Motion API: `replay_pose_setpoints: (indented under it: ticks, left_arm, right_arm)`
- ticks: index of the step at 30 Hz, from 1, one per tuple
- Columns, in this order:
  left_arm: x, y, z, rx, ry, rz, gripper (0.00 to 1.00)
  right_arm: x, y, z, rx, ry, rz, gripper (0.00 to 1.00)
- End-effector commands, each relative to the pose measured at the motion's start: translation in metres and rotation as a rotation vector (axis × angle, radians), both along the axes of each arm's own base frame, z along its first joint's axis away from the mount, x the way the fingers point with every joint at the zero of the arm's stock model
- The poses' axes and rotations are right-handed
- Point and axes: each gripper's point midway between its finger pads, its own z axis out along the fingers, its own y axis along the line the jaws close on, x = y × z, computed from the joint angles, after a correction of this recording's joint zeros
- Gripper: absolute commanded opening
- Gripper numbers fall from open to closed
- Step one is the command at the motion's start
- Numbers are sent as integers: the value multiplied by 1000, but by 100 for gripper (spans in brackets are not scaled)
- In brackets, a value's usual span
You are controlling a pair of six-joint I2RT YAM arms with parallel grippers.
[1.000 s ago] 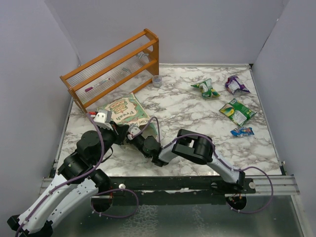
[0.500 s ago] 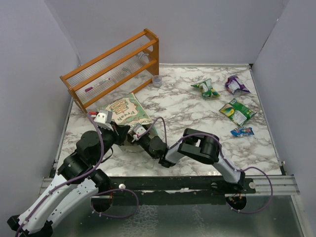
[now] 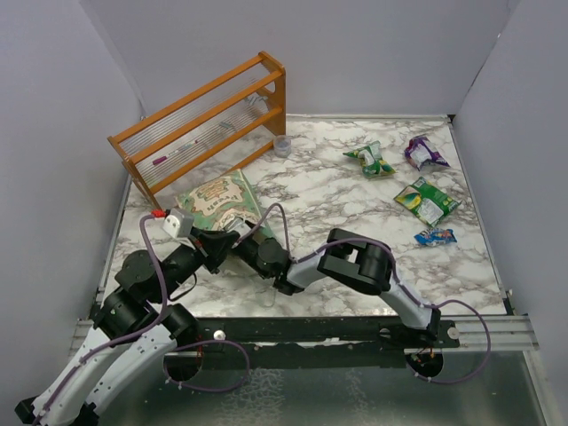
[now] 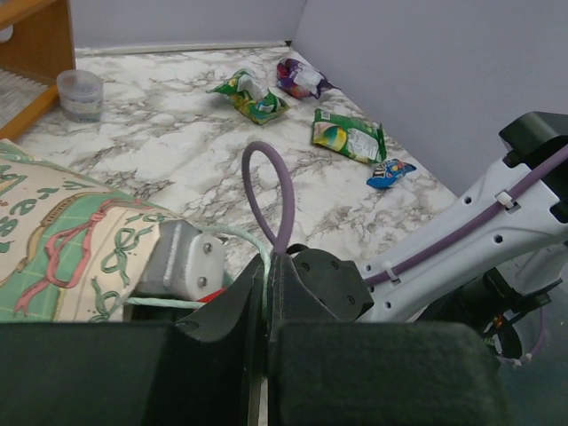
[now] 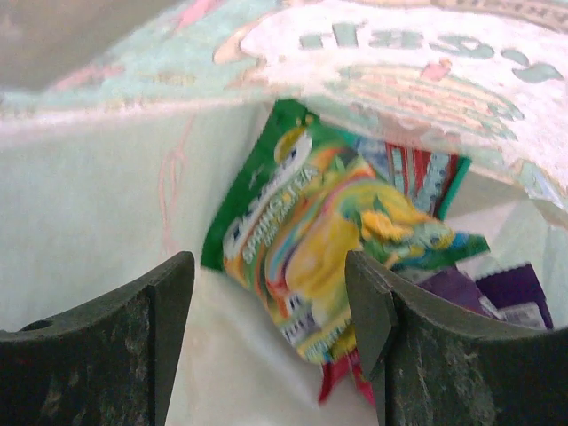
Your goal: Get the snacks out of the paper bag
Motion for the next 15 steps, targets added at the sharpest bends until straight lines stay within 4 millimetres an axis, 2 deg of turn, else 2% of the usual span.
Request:
replay_pose_setpoints:
  ticks: [1, 4, 9, 10, 15]
  left_arm:
    - [-10, -19, 6, -3, -21, -122, 0]
    - [-10, -26, 3, 10, -11, -157, 0]
    - [-10, -27, 1, 15, -7, -158, 0]
    - [-10, -27, 1, 14, -9, -156, 0]
    - [-7, -21, 3, 8, -11, -117, 0]
  right_arm:
    - [24, 15, -5, 40, 62, -42, 69]
    - [47, 17, -20, 34, 124, -105, 69]
    - [55, 31, -22, 48, 149, -84, 65]
    - [56, 33, -21, 52, 151, -80, 62]
    - [59, 35, -22, 62, 176, -62, 34]
